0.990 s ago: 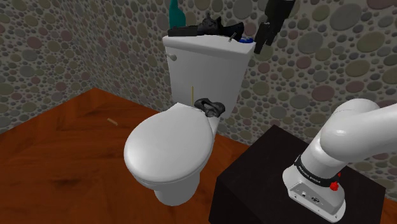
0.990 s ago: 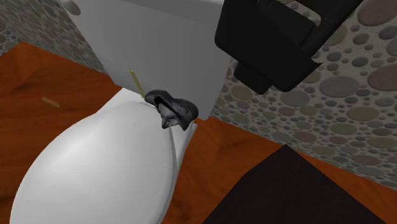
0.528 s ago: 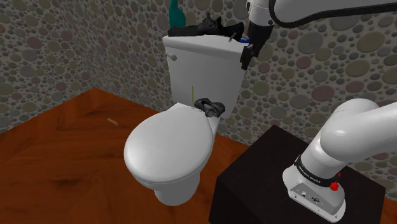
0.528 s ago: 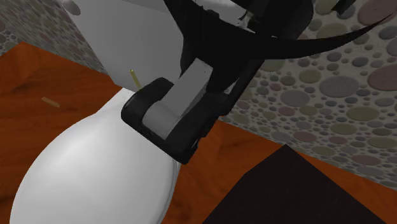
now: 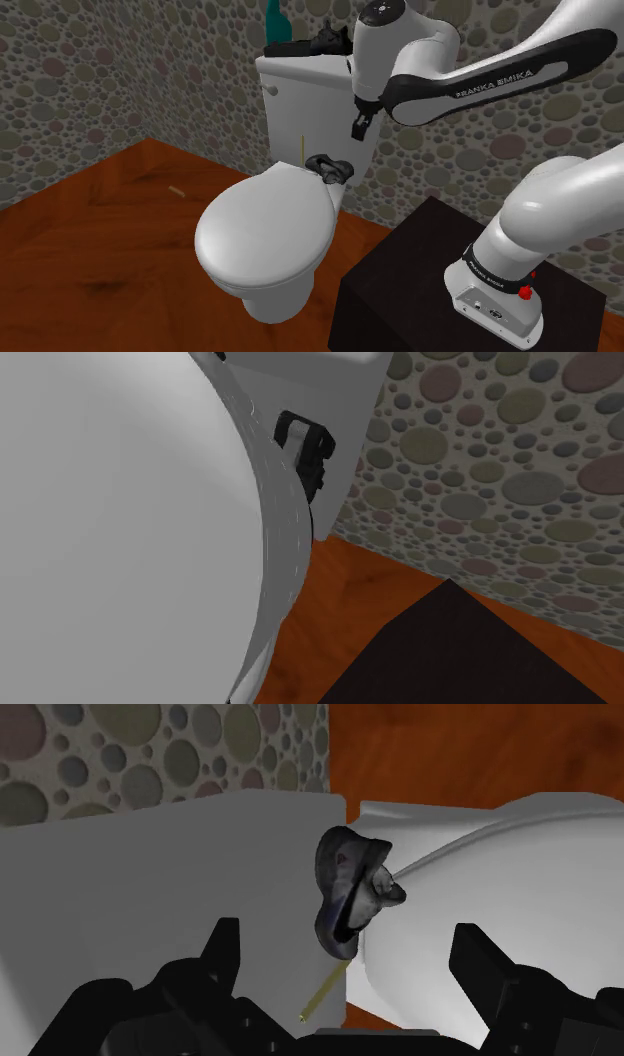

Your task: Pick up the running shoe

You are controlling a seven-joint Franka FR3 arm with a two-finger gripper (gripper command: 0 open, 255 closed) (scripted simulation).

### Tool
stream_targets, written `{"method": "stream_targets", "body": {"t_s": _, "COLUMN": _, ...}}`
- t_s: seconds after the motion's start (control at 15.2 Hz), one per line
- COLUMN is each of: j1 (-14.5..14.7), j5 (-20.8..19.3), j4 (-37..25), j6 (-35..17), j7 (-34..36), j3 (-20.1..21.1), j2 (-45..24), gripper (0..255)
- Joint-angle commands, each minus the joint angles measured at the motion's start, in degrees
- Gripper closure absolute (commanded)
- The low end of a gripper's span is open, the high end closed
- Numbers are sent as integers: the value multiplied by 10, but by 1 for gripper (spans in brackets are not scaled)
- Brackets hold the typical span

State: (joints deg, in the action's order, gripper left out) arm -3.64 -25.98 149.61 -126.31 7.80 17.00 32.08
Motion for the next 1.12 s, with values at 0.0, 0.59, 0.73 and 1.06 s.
{"method": "stream_targets", "body": {"t_s": 0.0, "j1": -22, "j5": -57, "j4": 15, "j6": -40, "j7": 47, "j3": 35, "j2": -34, "gripper": 0}}
{"method": "stream_targets", "body": {"t_s": 0.59, "j1": -146, "j5": -451, "j4": -35, "j6": -23, "j7": 356, "j3": 191, "j2": -290, "gripper": 0}}
{"method": "stream_targets", "body": {"t_s": 0.73, "j1": -145, "j5": -538, "j4": -58, "j6": 29, "j7": 411, "j3": 197, "j2": -364, "gripper": 0}}
{"method": "stream_targets", "body": {"t_s": 1.06, "j1": -105, "j5": -706, "j4": -120, "j6": 164, "j7": 488, "j3": 160, "j2": -536, "gripper": 0}}
